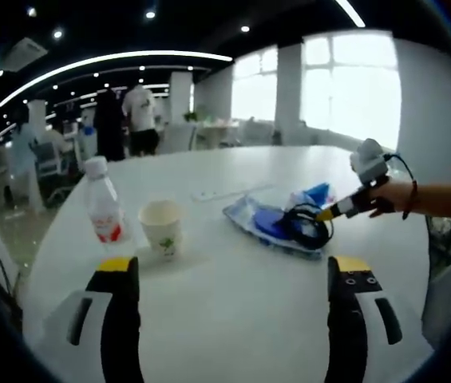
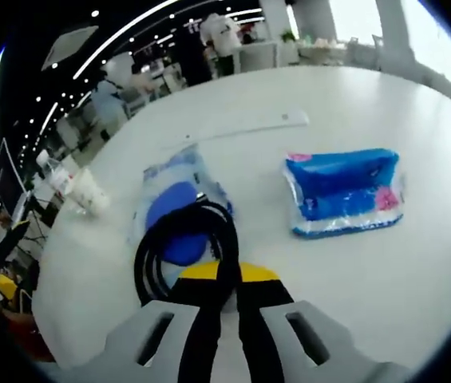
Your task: Arrange the tabletop items into an orderly group along one side of the table until the central work area is clear of visible clutter.
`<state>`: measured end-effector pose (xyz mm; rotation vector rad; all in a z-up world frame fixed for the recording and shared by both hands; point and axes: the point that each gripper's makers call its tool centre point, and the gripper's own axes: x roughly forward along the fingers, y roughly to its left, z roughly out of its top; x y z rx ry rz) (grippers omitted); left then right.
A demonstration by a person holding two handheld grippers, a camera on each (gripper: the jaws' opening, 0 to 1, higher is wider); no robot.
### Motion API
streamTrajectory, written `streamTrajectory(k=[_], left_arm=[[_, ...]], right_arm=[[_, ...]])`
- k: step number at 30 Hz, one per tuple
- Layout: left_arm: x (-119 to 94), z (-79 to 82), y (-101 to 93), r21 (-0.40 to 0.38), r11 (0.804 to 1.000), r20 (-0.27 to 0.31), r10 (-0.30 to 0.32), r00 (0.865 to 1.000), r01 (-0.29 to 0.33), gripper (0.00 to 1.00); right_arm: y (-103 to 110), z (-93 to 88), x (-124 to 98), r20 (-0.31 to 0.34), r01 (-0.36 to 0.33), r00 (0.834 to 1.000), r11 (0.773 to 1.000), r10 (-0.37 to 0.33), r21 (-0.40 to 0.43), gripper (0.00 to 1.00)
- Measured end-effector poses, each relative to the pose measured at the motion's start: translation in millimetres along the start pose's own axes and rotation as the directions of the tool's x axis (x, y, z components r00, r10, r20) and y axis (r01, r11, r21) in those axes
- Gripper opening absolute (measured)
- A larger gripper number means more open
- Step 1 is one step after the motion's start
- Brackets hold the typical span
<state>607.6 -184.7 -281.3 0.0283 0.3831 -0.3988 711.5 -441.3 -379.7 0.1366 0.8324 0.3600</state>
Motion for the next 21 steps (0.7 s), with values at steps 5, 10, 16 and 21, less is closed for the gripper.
streamTrajectory(k=[5,10,16,21], left_arm=[[-2,0.5,1.2,-0.006,1.000,0.003,0.002,1.000,-0.002,0.95],[-2,0.5,1.3,-0.004,1.000,0.003,0.003,1.000,-0.003,0.95],[-2,1.6,-0.9,-0.005,1.000,0.009,-0.008,1.000,0.008,0.95],[-2,1.7,-2.0,0.000,1.000,0.008,-0.012,1.000,0.012,0.94]], right_arm=[[0,0.8,-2,0.000,-0.012,1.000,0.999,0.012,0.039,0.05],[2,5.4,-7,0.015,-0.041,0.999,0.994,0.039,0.098,0.03],[4,8.9,-10,0.028,-0.062,0.998,0.991,0.059,0.115,0.02],[5,11.2,-17,0.037,-0.088,0.996,0.984,0.083,0.157,0.02]])
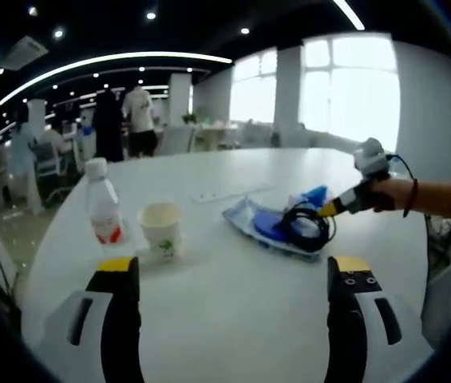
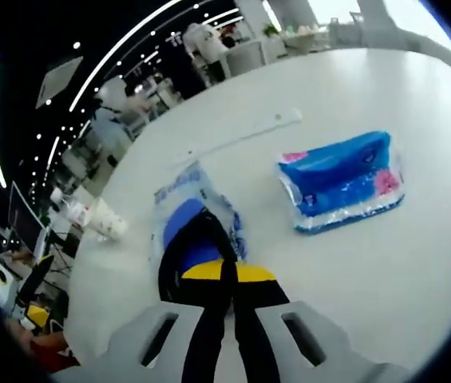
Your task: Arrange the tabletop items into an orderly group along one side of the table until the central work area is clear of visible clutter.
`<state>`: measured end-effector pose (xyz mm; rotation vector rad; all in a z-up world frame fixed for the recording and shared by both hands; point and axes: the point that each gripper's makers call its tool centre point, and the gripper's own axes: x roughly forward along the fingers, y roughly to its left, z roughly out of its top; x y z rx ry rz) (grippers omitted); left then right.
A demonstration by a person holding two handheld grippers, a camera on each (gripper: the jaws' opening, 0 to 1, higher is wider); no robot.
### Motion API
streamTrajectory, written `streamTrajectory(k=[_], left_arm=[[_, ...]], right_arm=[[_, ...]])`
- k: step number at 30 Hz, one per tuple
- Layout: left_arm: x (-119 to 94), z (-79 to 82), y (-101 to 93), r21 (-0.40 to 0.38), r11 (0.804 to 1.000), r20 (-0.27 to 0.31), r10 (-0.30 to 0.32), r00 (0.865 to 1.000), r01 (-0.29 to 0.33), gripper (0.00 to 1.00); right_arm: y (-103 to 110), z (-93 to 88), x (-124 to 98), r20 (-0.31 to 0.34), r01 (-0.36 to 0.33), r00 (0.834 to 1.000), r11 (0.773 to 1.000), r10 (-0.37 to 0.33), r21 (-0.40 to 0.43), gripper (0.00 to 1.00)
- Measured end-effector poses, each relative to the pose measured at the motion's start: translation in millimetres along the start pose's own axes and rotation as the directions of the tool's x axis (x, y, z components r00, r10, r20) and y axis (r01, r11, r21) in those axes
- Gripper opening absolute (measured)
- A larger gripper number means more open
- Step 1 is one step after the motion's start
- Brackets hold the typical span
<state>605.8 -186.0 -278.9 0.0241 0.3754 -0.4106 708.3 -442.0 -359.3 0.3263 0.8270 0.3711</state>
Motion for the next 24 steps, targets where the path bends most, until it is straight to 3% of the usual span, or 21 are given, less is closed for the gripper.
streamTrajectory(k=[12,24], left_arm=[[1,1.3,-2.5,0.010,1.000,0.005,-0.009,1.000,0.009,0.94],[4,0.0,-5.4,0.020,0.999,-0.002,-0.027,1.000,0.027,0.93]], right_arm=[[6,12.5,-22,0.044,-0.049,0.998,0.997,0.047,0.063,0.02],[-4,10.1,-52,0.057,-0.046,0.998,0.994,0.041,0.099,0.02]])
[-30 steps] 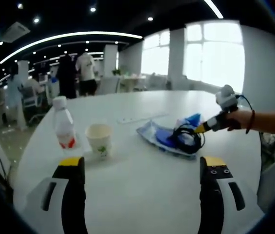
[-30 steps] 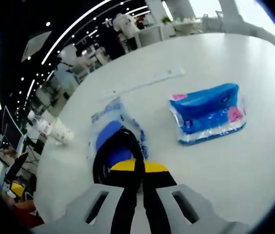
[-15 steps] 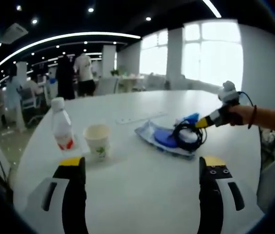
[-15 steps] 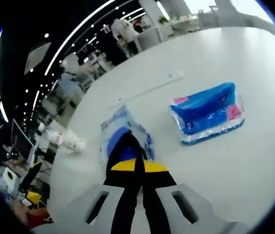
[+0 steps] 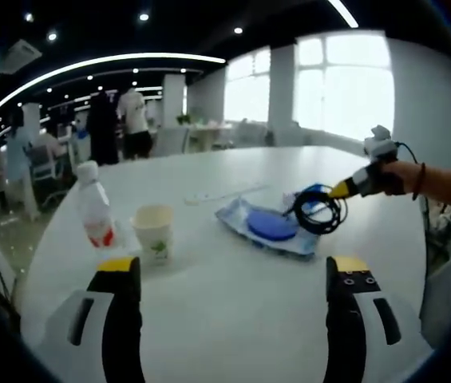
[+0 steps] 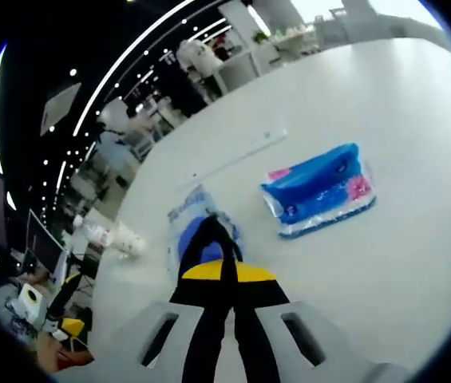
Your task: Arrange the tabletop items into an orderly group along one side of the table until the central work area is clear of visible clutter.
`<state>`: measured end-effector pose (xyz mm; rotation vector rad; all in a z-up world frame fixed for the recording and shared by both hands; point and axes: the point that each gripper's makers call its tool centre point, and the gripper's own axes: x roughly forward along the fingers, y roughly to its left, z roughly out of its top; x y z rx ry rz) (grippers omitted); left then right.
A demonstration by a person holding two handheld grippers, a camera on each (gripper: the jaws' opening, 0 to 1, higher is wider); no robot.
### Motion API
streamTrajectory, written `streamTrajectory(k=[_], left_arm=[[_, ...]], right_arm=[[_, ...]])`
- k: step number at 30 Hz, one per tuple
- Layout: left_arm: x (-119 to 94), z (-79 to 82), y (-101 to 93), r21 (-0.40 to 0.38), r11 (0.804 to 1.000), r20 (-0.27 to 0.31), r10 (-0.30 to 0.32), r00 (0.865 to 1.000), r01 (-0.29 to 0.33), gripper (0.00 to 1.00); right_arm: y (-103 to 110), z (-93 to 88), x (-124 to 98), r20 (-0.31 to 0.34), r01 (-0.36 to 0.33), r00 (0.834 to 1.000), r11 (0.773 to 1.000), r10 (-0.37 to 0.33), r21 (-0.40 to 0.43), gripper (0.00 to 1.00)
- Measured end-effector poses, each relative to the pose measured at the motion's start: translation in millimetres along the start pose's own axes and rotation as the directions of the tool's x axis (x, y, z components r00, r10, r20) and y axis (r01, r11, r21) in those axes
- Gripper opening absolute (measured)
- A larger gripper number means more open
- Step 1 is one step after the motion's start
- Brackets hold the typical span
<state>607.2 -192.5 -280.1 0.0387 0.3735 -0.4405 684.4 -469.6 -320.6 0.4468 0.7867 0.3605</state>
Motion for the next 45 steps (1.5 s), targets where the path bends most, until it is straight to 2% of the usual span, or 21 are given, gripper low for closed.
streamTrajectory(k=[9,17,26,38,41,42,45], left_arm=[[2,0.2,-4.0,0.011,1.000,0.000,-0.013,1.000,0.013,0.92],[2,-0.2,-5.7,0.017,1.000,-0.001,-0.019,1.000,0.019,0.91],[2,-0.3,-7.0,0.021,0.999,0.000,-0.025,1.000,0.025,0.90],[2,-3.4,-7.4,0.023,0.999,-0.009,-0.025,1.000,0.025,0.88],[3,-3.8,-8.2,0.024,0.999,-0.010,-0.026,1.000,0.026,0.88],[3,-4.3,-8.8,0.024,0.999,-0.012,-0.027,1.000,0.028,0.88],[3,-4.7,-11.0,0.027,0.999,-0.015,-0.029,0.999,0.029,0.88]], right_arm=[[-4,-2.0,-21,-0.005,-0.003,1.000,1.000,0.003,0.014,0.02],[-11,-8.6,-29,-0.023,-0.001,1.000,1.000,0.001,0.018,0.02],[-13,-23.9,-27,-0.082,-0.021,0.996,0.999,0.023,0.032,0.02],[-35,-45.7,-17,-0.143,-0.010,0.989,0.998,0.019,0.059,0.02],[-41,-49.9,-15,-0.157,0.000,0.988,0.999,0.006,0.039,0.03],[-45,-50.7,-14,-0.158,0.013,0.987,1.000,-0.013,0.000,0.03],[-52,-55.6,-12,-0.173,0.047,0.983,0.998,-0.054,-0.046,0.03]])
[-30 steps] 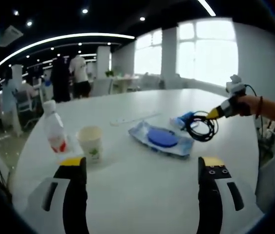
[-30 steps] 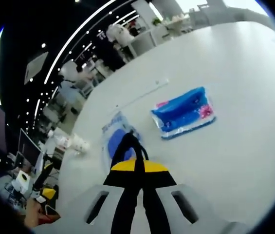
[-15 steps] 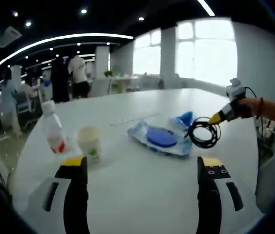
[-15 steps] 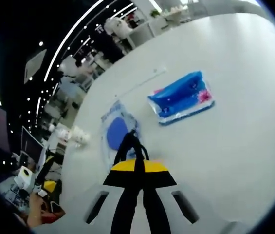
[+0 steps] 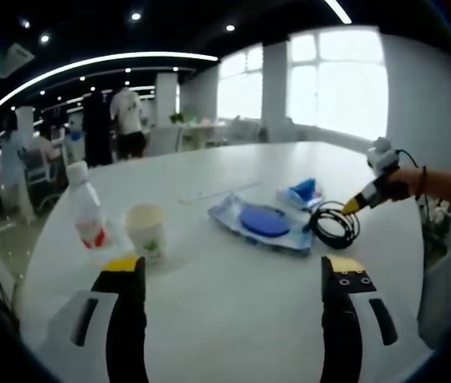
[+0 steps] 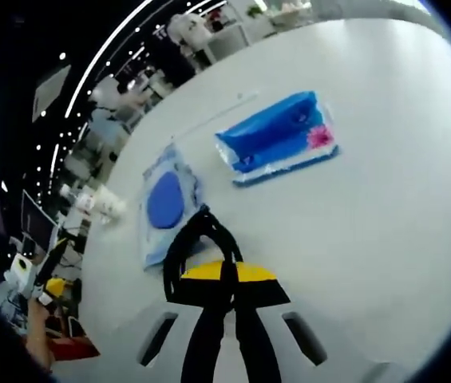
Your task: Arrange the tabletop items into an orderly group along one side of the table until the central work area is clear of visible clutter.
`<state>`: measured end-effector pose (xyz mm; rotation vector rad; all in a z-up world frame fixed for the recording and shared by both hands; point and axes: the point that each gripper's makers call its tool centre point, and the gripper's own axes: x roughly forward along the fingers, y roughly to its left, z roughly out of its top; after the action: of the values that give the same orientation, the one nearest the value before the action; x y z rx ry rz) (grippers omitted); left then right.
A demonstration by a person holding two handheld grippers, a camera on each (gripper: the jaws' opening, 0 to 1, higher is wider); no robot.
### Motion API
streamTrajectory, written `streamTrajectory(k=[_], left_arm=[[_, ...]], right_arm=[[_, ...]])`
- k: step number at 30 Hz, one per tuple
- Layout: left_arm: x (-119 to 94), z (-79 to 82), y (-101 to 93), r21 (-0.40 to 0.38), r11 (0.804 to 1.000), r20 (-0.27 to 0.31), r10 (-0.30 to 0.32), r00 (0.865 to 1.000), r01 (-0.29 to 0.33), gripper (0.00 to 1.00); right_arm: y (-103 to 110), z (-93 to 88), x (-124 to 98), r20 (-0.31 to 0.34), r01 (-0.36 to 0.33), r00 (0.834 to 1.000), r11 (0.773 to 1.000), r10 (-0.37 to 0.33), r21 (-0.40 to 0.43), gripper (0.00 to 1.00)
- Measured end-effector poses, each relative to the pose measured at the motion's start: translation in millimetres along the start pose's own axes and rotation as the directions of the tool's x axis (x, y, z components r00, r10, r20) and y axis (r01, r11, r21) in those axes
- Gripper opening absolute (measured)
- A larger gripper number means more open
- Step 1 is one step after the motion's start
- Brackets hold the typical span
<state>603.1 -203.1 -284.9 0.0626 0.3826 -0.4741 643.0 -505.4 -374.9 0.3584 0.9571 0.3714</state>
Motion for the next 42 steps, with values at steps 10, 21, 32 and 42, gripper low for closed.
streamTrajectory(k=[10,21,32,42], left_arm=[[-1,-1.2,0.8,0.001,1.000,-0.005,0.006,1.000,-0.006,0.88],[0,-2.6,1.8,0.010,1.000,-0.008,0.006,1.000,-0.006,0.88],[0,-0.3,3.7,0.015,1.000,-0.001,0.011,1.000,-0.011,0.98],[1,2.7,2.5,0.015,1.000,-0.003,0.011,1.000,-0.011,0.99]], right_arm=[[-17,0.5,7,0.000,0.129,0.991,0.982,-0.130,-0.139,0.03],[-30,6.6,14,0.008,0.184,0.982,0.947,-0.188,-0.264,0.07],[-21,30.6,3,0.137,0.209,0.974,0.950,-0.181,-0.234,0.60],[3,40.8,-8,0.184,0.161,0.975,0.971,-0.128,-0.178,0.88]])
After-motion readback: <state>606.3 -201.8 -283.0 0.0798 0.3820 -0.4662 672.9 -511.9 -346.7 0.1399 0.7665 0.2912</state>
